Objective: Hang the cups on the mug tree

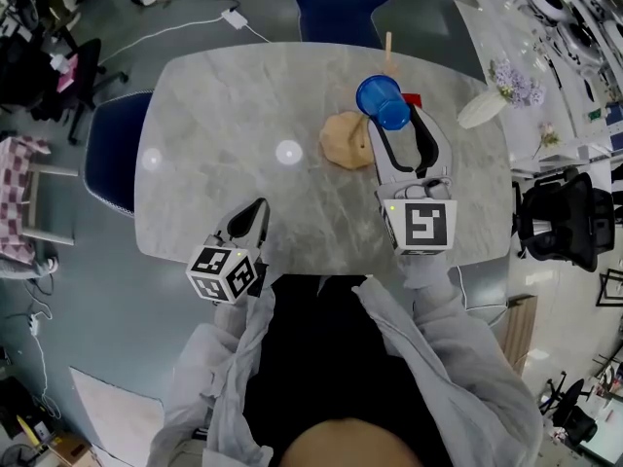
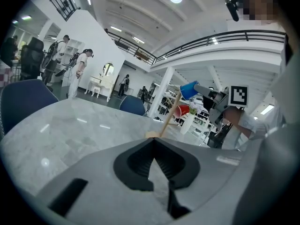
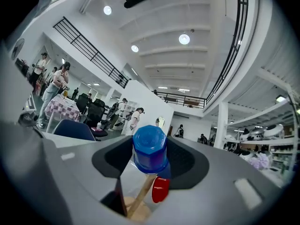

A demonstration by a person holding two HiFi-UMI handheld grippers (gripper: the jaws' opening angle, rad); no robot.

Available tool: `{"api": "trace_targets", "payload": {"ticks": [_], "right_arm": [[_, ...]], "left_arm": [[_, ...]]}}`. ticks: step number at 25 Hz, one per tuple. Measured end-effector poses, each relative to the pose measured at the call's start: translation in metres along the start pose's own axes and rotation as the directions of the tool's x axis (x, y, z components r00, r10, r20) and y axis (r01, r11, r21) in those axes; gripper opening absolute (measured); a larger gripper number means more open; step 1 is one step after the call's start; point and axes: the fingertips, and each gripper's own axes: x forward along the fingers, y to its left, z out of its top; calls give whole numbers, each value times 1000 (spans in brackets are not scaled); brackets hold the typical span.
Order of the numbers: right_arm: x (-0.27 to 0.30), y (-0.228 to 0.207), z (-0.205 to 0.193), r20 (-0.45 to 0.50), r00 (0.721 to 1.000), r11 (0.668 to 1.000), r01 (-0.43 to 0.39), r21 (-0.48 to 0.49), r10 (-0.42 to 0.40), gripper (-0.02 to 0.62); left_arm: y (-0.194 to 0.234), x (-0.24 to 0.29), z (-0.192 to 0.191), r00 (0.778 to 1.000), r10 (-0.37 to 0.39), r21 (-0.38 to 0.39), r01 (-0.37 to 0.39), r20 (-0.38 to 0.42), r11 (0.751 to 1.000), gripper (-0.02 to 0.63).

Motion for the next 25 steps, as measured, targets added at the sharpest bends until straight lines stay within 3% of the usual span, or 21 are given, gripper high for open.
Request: {"api": "trace_targets", "payload": {"ticks": [2, 8, 12, 17, 21, 25], "right_arm": [[0, 3, 1, -2, 1000, 1000, -13, 11, 13, 246], [-14, 7, 2, -4, 998, 991, -62, 120, 63, 359], [-41, -3, 14, 19, 998, 980, -63, 189, 60, 380], [-86, -30, 38, 89, 992, 904, -119, 410, 90, 380], [-124, -58, 46, 103, 994, 874, -87, 478, 42, 315], [-162, -74, 21, 39, 999, 873, 2, 487, -24, 180]], "left_arm": [[0, -2, 0, 1000, -4, 1, 4, 0, 1000, -3], [-8, -2, 0, 999, -39, 16, 39, 0, 999, -3], [-21, 3, 5, 996, -91, 52, 90, 1, 995, -3], [-52, 12, 16, 989, -144, 107, 141, 17, 984, -3], [-76, 14, 26, 986, -162, 137, 155, 44, 978, -3], [-96, 15, 20, 986, -161, 132, 154, 40, 979, -3]]}}
